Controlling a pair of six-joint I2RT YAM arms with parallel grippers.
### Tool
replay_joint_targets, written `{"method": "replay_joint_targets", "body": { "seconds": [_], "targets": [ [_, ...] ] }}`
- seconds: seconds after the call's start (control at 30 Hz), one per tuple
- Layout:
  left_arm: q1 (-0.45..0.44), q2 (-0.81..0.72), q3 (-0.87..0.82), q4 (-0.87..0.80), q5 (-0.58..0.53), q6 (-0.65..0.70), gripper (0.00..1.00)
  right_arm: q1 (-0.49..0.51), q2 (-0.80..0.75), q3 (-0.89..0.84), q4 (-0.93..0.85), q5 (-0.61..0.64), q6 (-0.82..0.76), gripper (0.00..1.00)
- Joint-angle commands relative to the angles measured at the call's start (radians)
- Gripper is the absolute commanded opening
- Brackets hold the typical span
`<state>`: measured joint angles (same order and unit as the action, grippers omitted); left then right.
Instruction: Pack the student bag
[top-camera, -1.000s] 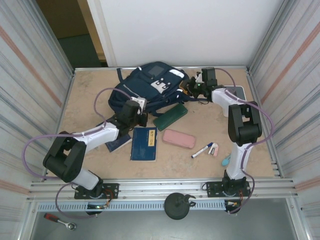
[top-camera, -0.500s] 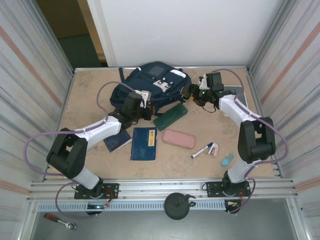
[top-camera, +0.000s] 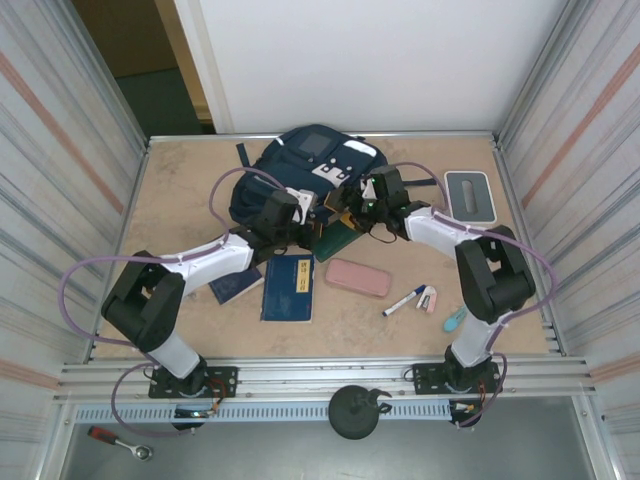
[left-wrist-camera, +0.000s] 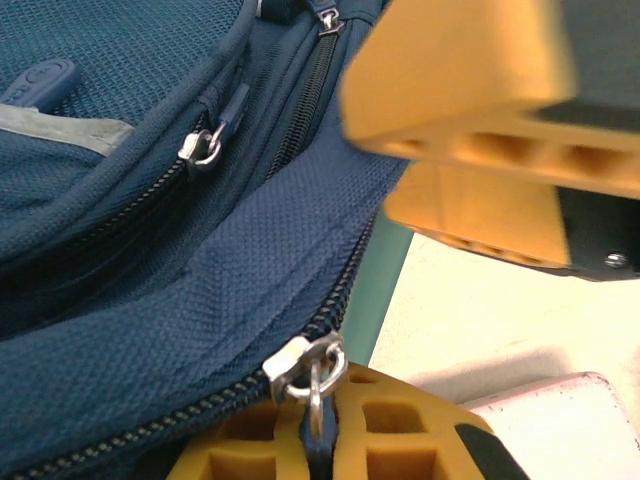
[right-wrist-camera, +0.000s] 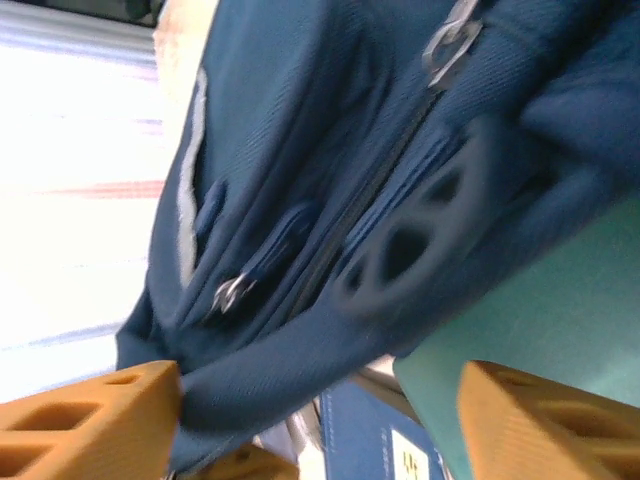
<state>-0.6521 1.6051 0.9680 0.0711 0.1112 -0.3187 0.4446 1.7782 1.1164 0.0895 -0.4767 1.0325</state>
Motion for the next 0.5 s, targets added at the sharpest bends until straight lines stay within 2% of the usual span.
{"method": "replay_joint_targets", "body": {
  "seconds": [0.0,0.07,0.17,0.27,0.47],
  "targets": [
    [-0.015,-0.043,0.002,0.072,0.006,0.015,0.0,-0.007,0.057,0.067,0.042,0.041,0.047,0.5],
    [-0.011,-0.069,-0.022,0.067,-0.028,0.025,0.0,-0.026,0.081,0.074,0.041,0.03,0.036,0.27],
    [0.016,-0.111,-0.064,0.046,-0.071,0.035,0.0,-0.062,0.083,0.069,0.032,0.01,0.004,0.11],
    [0.081,-0.149,-0.117,0.031,-0.08,0.038,0.0,-0.099,0.082,0.103,-0.049,-0.044,-0.081,0.06],
    [0.198,-0.186,-0.18,-0.003,-0.09,0.057,0.0,-0.155,0.091,0.171,-0.165,-0.135,-0.204,0.05]
  ]
}}
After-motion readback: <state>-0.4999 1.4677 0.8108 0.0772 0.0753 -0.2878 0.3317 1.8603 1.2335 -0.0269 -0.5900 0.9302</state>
